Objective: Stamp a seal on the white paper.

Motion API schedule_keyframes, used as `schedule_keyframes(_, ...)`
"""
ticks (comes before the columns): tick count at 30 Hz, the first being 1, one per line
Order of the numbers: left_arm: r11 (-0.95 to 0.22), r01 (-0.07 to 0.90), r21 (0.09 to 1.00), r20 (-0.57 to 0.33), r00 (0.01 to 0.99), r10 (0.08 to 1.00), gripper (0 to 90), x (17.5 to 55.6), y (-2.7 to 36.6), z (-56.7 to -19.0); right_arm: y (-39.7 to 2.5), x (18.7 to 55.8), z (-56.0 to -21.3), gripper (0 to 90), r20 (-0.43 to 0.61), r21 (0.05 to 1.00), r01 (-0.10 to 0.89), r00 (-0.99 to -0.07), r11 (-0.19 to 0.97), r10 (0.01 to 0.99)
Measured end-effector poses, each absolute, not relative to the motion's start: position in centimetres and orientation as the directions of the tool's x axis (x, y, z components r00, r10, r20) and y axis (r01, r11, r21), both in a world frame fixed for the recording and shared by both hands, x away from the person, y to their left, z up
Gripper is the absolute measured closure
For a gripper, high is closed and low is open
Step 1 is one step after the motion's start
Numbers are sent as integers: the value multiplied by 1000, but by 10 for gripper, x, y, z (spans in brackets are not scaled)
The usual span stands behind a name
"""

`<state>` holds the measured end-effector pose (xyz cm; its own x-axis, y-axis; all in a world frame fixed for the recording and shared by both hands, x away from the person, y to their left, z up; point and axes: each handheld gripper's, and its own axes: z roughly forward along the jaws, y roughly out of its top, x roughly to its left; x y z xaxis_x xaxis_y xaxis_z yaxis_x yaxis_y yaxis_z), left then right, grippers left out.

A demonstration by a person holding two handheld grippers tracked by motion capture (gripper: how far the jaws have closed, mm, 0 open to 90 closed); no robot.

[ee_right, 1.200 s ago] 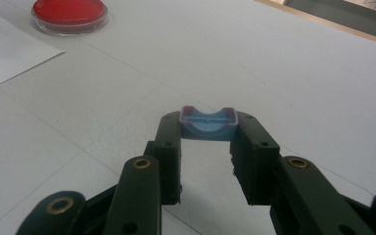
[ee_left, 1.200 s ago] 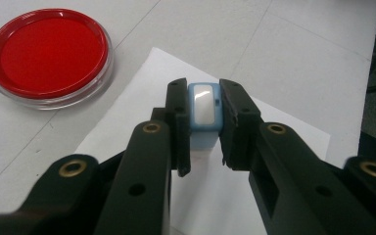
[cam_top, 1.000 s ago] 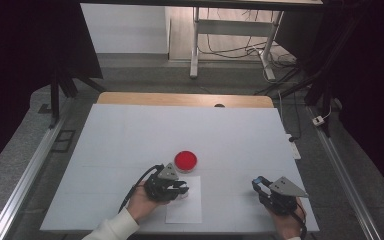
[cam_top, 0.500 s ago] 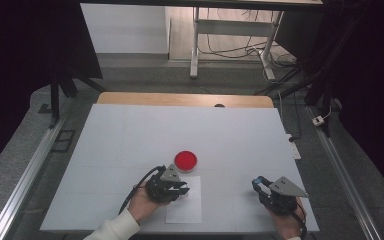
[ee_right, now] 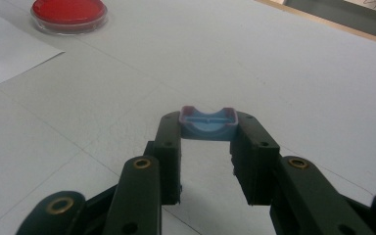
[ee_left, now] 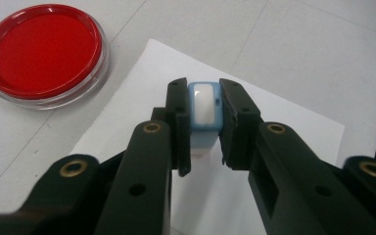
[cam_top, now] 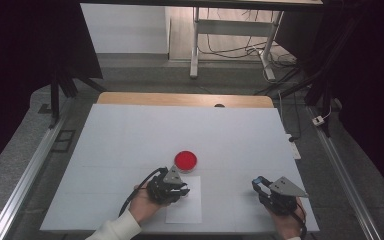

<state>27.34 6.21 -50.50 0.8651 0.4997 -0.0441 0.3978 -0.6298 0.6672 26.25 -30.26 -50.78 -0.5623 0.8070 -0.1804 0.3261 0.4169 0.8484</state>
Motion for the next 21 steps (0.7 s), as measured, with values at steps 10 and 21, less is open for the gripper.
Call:
schedule_keyframes(10,-659,386,646,-14,869,495,763,272,59,-503,-302,262,-508,654,-183,847,327,-560,419,808)
schedule_keyframes(21,-672,381,635,5,868,496,764,270,57,-503,-302,262,-508,654,-182,848,325,-563,418,806)
